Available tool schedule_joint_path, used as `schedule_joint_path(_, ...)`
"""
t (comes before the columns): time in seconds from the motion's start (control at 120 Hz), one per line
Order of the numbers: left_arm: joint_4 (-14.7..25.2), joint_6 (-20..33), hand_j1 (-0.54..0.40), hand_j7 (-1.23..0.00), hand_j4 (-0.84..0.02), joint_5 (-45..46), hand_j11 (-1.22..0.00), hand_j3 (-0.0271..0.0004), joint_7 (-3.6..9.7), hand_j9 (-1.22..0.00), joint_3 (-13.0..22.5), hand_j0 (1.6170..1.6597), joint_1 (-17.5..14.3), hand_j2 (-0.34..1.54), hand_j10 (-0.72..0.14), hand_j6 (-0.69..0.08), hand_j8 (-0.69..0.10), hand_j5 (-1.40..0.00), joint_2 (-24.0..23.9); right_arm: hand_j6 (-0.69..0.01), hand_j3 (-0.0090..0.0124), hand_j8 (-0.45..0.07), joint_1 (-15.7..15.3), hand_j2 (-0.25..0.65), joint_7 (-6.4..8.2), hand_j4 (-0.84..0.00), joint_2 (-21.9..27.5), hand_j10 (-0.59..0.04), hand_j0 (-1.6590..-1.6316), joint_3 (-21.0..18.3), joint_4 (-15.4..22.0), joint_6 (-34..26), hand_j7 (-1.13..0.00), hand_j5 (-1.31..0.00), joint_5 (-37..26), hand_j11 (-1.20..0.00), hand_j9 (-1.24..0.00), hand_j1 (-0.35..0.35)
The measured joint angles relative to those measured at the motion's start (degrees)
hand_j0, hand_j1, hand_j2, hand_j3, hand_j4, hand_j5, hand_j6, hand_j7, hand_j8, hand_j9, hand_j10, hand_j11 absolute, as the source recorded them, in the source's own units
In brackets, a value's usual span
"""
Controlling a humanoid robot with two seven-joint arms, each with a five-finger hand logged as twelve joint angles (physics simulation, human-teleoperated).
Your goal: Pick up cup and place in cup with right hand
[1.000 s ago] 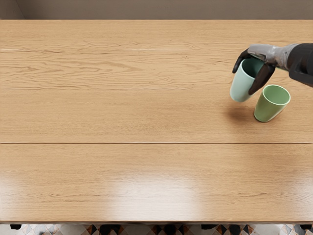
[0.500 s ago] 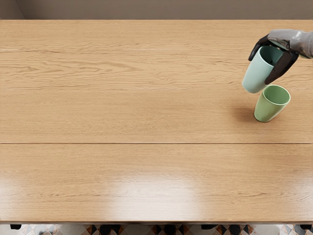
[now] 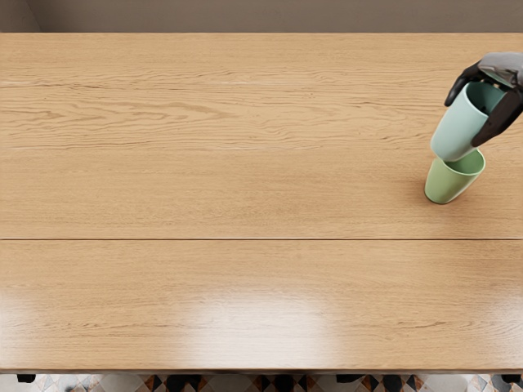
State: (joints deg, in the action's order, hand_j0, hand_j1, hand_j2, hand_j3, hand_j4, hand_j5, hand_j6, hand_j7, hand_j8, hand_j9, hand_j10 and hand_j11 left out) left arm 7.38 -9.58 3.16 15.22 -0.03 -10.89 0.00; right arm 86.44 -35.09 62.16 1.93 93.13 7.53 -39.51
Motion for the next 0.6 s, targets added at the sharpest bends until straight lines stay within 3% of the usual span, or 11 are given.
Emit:
schedule_joint_path(0.158, 0.0, 0.0, 0.349, 0.00, 0.000, 0.0, 0.00, 0.0000, 0.00, 0.00, 0.0, 1.6581, -2.8, 0.00, 0.000, 0.000, 0.000, 0.00, 0.0, -0.241, 0.0001, -0.138, -0.1, -0.022, 0.06, -0.520, 0.1, -0.259, -1.6481, -0.7, -1.0, -0.4, -0.86, -0.90, -0.1, -0.87, -0.86, 0.101)
schedule_joint_path(0.208, 0.0, 0.0, 0.349, 0.00, 0.000, 0.0, 0.00, 0.0000, 0.00, 0.00, 0.0, 1.6581, -3.1, 0.00, 0.000, 0.000, 0.000, 0.00, 0.0, -0.204, 0.0023, -0.120, -0.1, -0.022, 0.08, -0.490, 0.0, -0.245, -1.6489, -0.9, -1.4, -0.4, -0.86, -0.91, -0.2, -0.89, -0.87, 0.116)
schedule_joint_path(0.217, 0.0, 0.0, 0.349, 0.00, 0.000, 0.0, 0.00, 0.0000, 0.00, 0.00, 0.0, 1.6581, -3.1, 0.00, 0.000, 0.000, 0.000, 0.00, 0.0, -0.227, 0.0001, -0.119, -0.1, -0.020, 0.08, -0.491, 0.0, -0.243, -1.6488, -0.9, -1.4, -0.4, -0.86, -0.91, -0.2, -0.89, -0.87, 0.117)
schedule_joint_path(0.292, 0.0, 0.0, 0.349, 0.00, 0.000, 0.0, 0.00, 0.0000, 0.00, 0.00, 0.0, 1.6581, -3.3, 0.00, 0.000, 0.000, 0.000, 0.00, 0.0, -0.198, 0.0010, -0.107, -0.2, -0.001, 0.09, -0.473, -0.1, -0.230, -1.6489, -1.2, -1.8, -0.5, -0.86, -0.93, -0.2, -0.90, -0.88, 0.125)
schedule_joint_path(0.4, 0.0, 0.0, 0.349, 0.00, 0.000, 0.0, 0.00, 0.0000, 0.00, 0.00, 0.0, 1.6581, -3.3, 0.00, 0.000, 0.000, 0.000, 0.00, 0.0, -0.188, 0.0007, -0.090, -0.7, 0.031, 0.09, -0.452, -0.3, -0.216, -1.6492, -1.4, -2.6, -0.5, -0.86, -0.95, -0.3, -0.92, -0.90, 0.141)
schedule_joint_path(0.417, 0.0, 0.0, 0.349, 0.00, 0.000, 0.0, 0.00, 0.0000, 0.00, 0.00, 0.0, 1.6581, -3.3, 0.00, 0.000, 0.000, 0.000, 0.00, 0.0, -0.217, -0.0008, -0.093, -0.7, 0.059, 0.09, -0.457, -0.3, -0.221, -1.6495, -1.4, -2.6, -0.5, -0.86, -0.95, -0.4, -0.91, -0.89, 0.149)
schedule_joint_path(0.442, 0.0, 0.0, 0.349, 0.00, 0.000, 0.0, 0.00, 0.0000, 0.00, 0.00, 0.0, 1.6581, -3.3, 0.00, 0.000, 0.000, 0.000, 0.00, 0.0, -0.197, -0.0002, -0.097, -0.9, 0.033, 0.10, -0.459, -0.3, -0.228, -1.6492, -1.4, -2.7, -0.5, -0.86, -0.95, -0.4, -0.91, -0.89, 0.142)
schedule_joint_path(0.45, 0.0, 0.0, 0.349, 0.00, 0.000, 0.0, 0.00, 0.0000, 0.00, 0.00, 0.0, 1.6581, -3.3, 0.00, 0.000, 0.000, 0.000, 0.00, 0.0, -0.192, -0.0011, -0.099, -0.9, 0.027, 0.10, -0.466, -0.3, -0.231, -1.6491, -1.4, -2.8, -0.5, -0.86, -0.95, -0.5, -0.91, -0.89, 0.141)
schedule_joint_path(0.6, 0.0, 0.0, 0.349, 0.00, 0.000, 0.0, 0.00, 0.0000, -0.01, 0.00, 0.5, 1.6581, -3.5, 0.00, 0.000, 0.000, 0.000, 0.00, 0.0, -0.218, -0.0003, -0.115, -1.4, 0.042, 0.11, -0.484, -0.5, -0.249, -1.6497, -1.5, -3.7, -0.6, -0.86, -0.94, -0.7, -0.90, -0.88, 0.134)
